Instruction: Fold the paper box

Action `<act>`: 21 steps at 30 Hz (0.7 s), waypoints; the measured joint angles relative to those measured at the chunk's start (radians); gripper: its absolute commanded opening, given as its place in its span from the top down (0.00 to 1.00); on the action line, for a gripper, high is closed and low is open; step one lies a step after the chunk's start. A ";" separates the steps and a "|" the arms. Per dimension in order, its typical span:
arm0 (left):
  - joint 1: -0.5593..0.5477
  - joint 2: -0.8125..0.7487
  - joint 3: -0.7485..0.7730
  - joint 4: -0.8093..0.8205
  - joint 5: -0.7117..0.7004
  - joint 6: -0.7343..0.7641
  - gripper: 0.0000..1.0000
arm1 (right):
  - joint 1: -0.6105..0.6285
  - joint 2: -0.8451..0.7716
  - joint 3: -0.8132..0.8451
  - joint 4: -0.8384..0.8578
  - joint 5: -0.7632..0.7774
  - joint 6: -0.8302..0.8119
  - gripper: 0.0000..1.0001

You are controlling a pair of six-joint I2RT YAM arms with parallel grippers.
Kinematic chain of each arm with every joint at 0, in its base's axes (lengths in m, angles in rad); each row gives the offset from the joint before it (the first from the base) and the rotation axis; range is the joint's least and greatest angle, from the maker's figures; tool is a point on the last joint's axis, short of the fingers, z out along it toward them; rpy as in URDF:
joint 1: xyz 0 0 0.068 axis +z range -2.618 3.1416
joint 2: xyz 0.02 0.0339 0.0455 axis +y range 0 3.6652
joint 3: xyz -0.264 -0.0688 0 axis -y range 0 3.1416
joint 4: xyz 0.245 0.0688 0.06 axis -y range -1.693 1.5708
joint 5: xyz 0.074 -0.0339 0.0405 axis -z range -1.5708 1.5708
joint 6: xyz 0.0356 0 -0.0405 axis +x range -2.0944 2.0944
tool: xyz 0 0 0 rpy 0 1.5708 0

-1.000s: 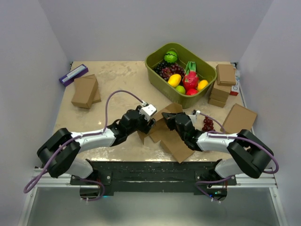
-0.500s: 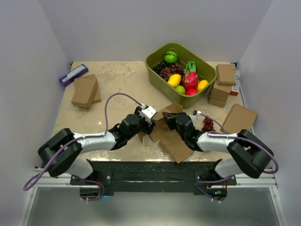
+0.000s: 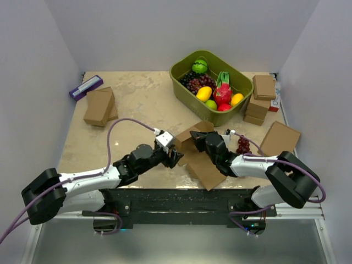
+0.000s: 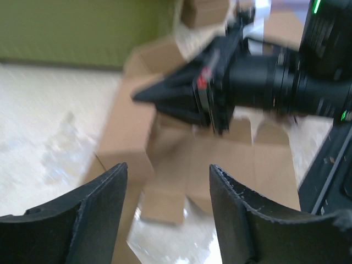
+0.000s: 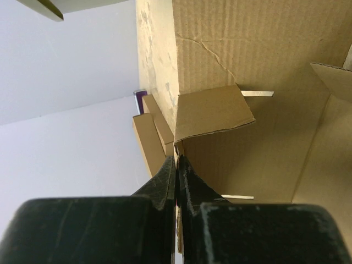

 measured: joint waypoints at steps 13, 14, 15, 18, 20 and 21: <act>-0.023 0.142 -0.047 -0.128 -0.040 -0.071 0.64 | 0.000 -0.027 0.000 -0.031 0.000 -0.003 1.00; -0.023 0.145 -0.053 -0.127 -0.045 -0.071 0.67 | 0.000 -0.027 0.000 -0.032 0.000 -0.003 1.00; -0.023 0.149 -0.057 -0.127 -0.047 -0.072 0.69 | 0.000 -0.027 0.000 -0.033 0.000 -0.003 1.00; -0.023 0.195 -0.070 -0.120 -0.049 -0.077 0.74 | 0.000 -0.027 0.000 -0.034 0.000 -0.003 1.00; -0.023 0.229 -0.074 -0.120 -0.050 -0.078 0.76 | 0.000 -0.027 0.000 -0.034 0.000 -0.003 1.00; -0.023 0.249 -0.074 -0.116 -0.053 -0.079 0.76 | 0.000 -0.027 0.000 -0.034 0.000 -0.003 1.00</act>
